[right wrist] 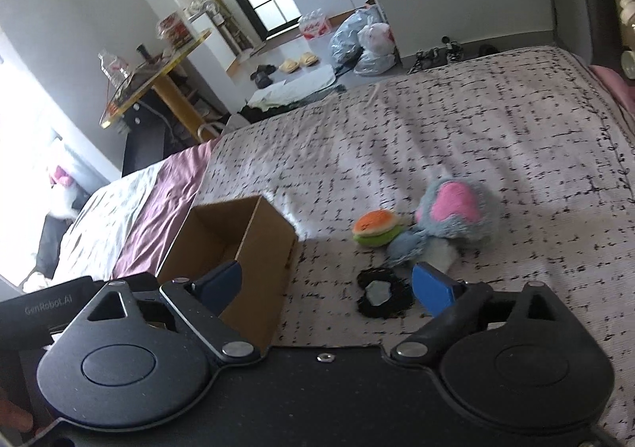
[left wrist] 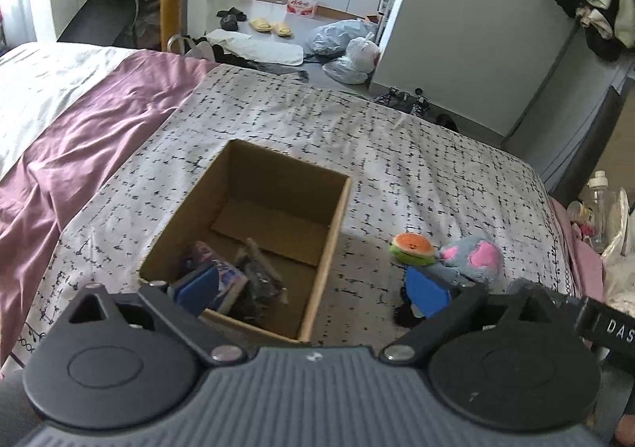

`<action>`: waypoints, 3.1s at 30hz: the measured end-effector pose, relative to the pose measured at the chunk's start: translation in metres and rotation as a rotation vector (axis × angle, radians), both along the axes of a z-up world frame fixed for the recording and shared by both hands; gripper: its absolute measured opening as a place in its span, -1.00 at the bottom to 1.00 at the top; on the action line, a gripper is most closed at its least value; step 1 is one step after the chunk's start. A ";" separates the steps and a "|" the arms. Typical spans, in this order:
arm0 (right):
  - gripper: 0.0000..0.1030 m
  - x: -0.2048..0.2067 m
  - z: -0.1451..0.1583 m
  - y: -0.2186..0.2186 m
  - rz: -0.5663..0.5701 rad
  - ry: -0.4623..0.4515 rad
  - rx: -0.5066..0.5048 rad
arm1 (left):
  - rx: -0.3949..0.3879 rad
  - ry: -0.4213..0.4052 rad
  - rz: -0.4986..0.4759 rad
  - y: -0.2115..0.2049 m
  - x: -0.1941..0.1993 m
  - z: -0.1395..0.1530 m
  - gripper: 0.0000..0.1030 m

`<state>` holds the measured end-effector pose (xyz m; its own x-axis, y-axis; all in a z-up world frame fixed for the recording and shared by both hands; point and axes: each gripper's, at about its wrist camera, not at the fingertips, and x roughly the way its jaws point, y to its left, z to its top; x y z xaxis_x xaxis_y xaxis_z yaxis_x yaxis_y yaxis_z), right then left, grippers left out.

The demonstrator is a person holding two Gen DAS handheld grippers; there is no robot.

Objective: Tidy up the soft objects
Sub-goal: 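Reach the left tool to the black scrunchie while the right tool reaches the white bag, then close the left tool on the scrunchie while the right tool grips the white bag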

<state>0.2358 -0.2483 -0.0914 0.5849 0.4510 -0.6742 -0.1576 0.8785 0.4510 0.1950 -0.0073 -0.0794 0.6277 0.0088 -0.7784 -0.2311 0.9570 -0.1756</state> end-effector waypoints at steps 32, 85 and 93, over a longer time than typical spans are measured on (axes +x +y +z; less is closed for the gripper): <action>0.25 0.060 -0.085 -0.061 -0.122 0.177 0.215 | -0.038 0.055 -0.050 -0.086 0.046 -0.067 0.76; -0.40 0.075 -0.109 -0.058 -0.060 0.206 0.222 | -0.037 0.086 -0.071 -0.102 0.061 -0.094 -0.51; -0.40 0.058 -0.086 -0.054 -0.029 0.161 0.250 | -0.017 0.034 -0.039 -0.095 0.041 -0.065 -0.51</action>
